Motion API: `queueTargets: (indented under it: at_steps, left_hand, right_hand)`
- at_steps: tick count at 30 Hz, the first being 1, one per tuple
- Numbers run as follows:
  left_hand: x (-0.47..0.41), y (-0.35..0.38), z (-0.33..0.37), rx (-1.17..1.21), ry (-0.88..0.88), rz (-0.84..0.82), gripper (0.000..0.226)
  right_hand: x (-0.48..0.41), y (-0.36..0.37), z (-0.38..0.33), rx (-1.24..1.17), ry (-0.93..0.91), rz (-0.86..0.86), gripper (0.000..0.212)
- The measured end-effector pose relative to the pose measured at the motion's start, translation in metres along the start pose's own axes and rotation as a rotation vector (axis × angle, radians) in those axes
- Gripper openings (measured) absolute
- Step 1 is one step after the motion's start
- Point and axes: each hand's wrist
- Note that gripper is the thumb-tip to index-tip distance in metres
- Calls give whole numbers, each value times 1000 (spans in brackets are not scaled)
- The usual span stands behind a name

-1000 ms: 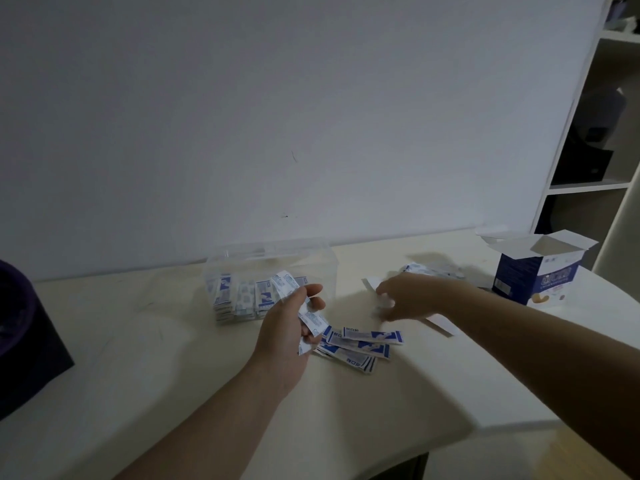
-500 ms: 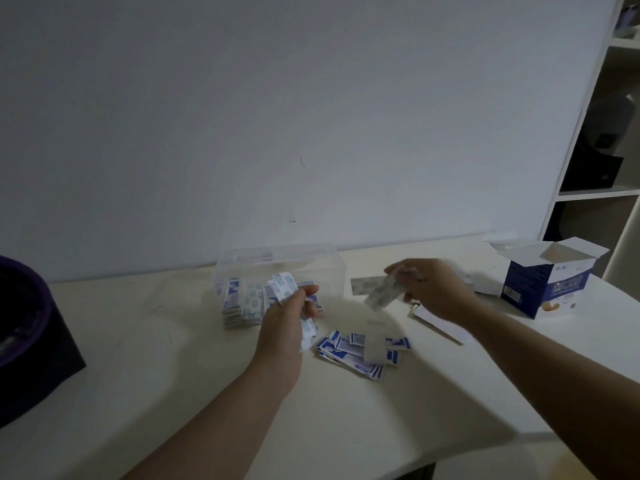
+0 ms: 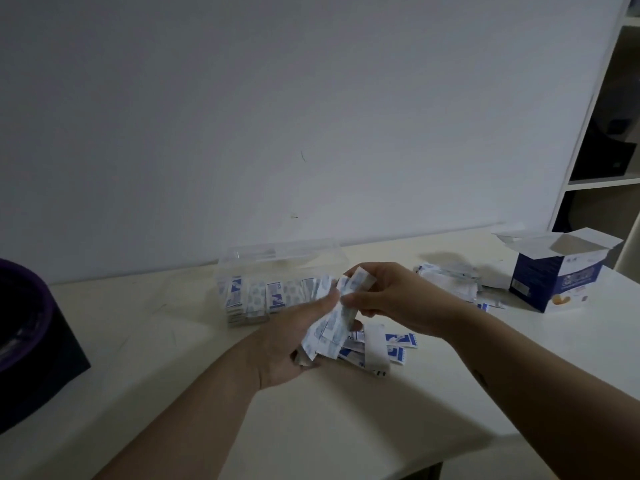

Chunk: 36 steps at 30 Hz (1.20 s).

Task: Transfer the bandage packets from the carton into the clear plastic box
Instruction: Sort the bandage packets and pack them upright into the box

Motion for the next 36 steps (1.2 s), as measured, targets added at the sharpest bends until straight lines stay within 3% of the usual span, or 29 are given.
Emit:
queueTargets:
  at_steps: [5,8,10,12,15,20,24,30,32,34,36]
  left_hand:
    - [-3,1,-2,-24,16,-5,26]
    - [-6,3,0,124,46,90,23]
    - [-7,2,1,268,92,147,24]
    - [-9,-1,1,386,124,156,23]
    - [-9,-3,2,435,121,164,20]
    - [-8,0,2,480,115,136,14]
    - [-6,2,1,493,118,139,20]
    - [-8,1,3,520,241,231,28]
    - [-7,-1,5,516,291,271,28]
    - [-7,-2,5,512,321,303,28]
    - [-8,-3,5,505,334,321,28]
  right_hand:
    - [0,9,-9,327,-28,142,43]
    - [1,3,-14,500,-82,170,52]
    - [7,-6,-16,605,-24,89,59]
    - [16,-9,-16,826,134,-105,68]
    - [29,-1,-6,1089,283,-277,77]
    - [32,-2,1,1081,196,-213,42]
    - [28,-9,7,993,199,-182,28]
    - [25,-29,-3,674,77,265,17]
    - [24,-30,-13,570,95,194,13]
    - [21,-24,-18,732,163,-7,17]
    - [16,-13,-14,863,225,-142,5]
Point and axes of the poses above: each hand's wrist, its own x-axis away from the middle knuckle, its own y-axis out of the palm, z = x × y, and after that the axes turned 3 degrees about -z, right-handed
